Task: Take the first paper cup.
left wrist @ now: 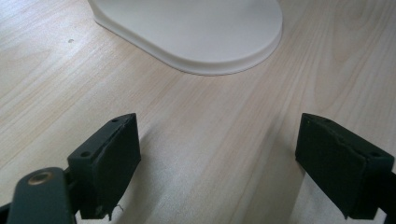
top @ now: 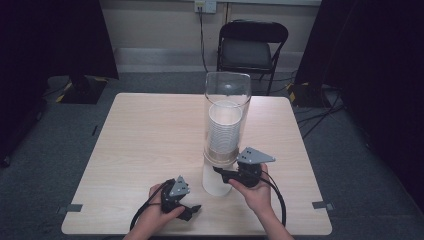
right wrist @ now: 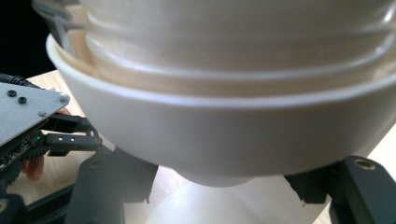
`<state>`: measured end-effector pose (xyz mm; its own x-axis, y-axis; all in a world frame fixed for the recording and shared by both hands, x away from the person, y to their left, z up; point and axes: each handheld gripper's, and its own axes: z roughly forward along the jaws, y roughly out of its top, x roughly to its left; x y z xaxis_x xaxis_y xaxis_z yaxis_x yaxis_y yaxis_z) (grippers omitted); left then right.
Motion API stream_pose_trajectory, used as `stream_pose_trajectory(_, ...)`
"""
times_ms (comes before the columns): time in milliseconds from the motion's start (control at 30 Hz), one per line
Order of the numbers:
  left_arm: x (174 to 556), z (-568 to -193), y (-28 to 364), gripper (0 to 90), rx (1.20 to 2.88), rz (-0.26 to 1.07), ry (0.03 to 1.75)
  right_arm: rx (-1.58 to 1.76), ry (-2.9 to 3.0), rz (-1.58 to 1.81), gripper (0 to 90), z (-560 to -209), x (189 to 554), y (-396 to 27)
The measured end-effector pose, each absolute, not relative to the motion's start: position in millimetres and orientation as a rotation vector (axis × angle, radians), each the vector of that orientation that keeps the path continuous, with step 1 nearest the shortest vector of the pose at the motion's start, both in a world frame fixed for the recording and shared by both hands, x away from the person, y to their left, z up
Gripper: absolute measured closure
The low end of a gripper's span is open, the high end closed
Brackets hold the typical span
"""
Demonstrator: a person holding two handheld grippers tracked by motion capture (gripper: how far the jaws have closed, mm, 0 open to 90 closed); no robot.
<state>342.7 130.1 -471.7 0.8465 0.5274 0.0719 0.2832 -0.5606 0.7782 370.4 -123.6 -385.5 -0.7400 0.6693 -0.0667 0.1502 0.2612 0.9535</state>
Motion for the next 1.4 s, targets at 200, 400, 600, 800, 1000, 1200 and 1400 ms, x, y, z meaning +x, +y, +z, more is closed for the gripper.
stream_pose_trajectory(200, 343, -472, 130, 13.4, 2.191, 0.378, 0.59, 0.778, 2.072, 1.538, 36.4, -391, 371, -125)
stream_pose_trajectory(400, 343, -472, 130, 13.5, 2.191, 0.378, 0.59, 0.75, 2.079, 1.502, 37.1, -392, 370, -125)
stream_pose_trajectory(600, 343, -472, 130, 13.5, 2.19, 0.377, 0.591, 0.747, 2.071, 1.502, 37.1, -393, 370, -125)
stream_pose_trajectory(800, 343, -472, 130, 13.4, 2.194, 0.376, 0.586, 0.728, 2.066, 1.487, 32.7, -390, 371, -124)
stream_pose_trajectory(1000, 343, -472, 130, 13.2, 2.198, 0.372, 0.583, 0.754, 2.051, 1.504, 21.6, -385, 373, -117)
stream_pose_trajectory(1200, 343, -472, 130, 13.2, 2.198, 0.372, 0.582, 0.736, 2.034, 1.525, 33.7, -384, 376, -118)
stream_pose_trajectory(1400, 343, -472, 130, 13.1, 2.198, 0.372, 0.583, 0.71, 2.053, 1.477, 35.4, -388, 375, -116)
